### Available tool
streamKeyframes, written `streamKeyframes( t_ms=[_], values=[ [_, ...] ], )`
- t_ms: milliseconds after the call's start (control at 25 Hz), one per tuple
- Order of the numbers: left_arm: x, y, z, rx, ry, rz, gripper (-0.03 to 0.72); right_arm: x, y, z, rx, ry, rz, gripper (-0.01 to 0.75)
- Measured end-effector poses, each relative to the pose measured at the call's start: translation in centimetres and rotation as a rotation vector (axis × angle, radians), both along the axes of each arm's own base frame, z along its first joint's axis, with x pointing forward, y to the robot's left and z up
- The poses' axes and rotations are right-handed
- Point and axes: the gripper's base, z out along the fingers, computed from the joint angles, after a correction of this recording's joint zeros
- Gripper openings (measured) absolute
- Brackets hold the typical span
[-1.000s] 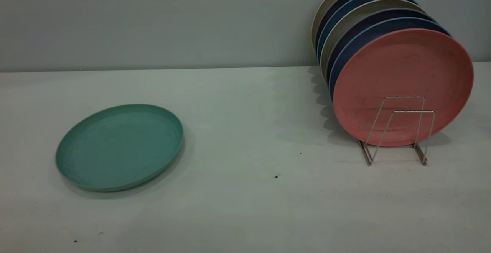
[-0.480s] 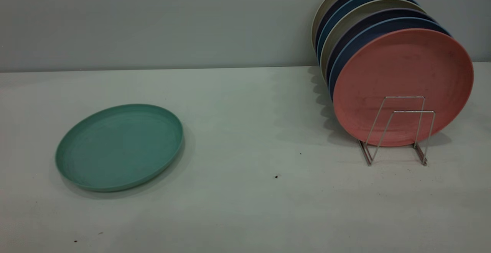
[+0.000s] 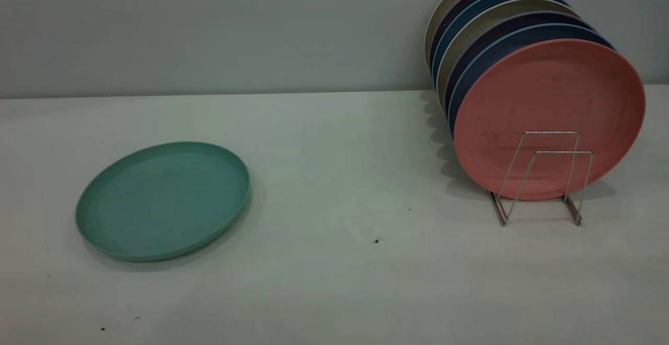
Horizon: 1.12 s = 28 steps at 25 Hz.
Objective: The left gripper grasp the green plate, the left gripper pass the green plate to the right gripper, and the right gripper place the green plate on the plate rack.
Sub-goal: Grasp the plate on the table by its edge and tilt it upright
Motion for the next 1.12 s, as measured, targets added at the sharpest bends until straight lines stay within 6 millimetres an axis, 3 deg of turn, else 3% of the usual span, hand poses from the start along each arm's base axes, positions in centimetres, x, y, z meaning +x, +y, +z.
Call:
streamKeyframes(
  t_ms=[680,840,1120],
  values=[
    [0.4,0.4,0.1,0.03,0.027,0.032,0.581,0.0,0.1,0.1,0.01,-0.005,0.007,0.44],
    [2.6,0.4,2.1,-0.017,0.089,0.07,0.581,1.4,0.1,1.9,0.012,-0.027,0.004,0.456],
    [10.7,0.5,7.2,-0.025,0.207,0.077,0.581,8.8,0.2,4.6,-0.001,0.112,0.01,0.504]
  ],
)
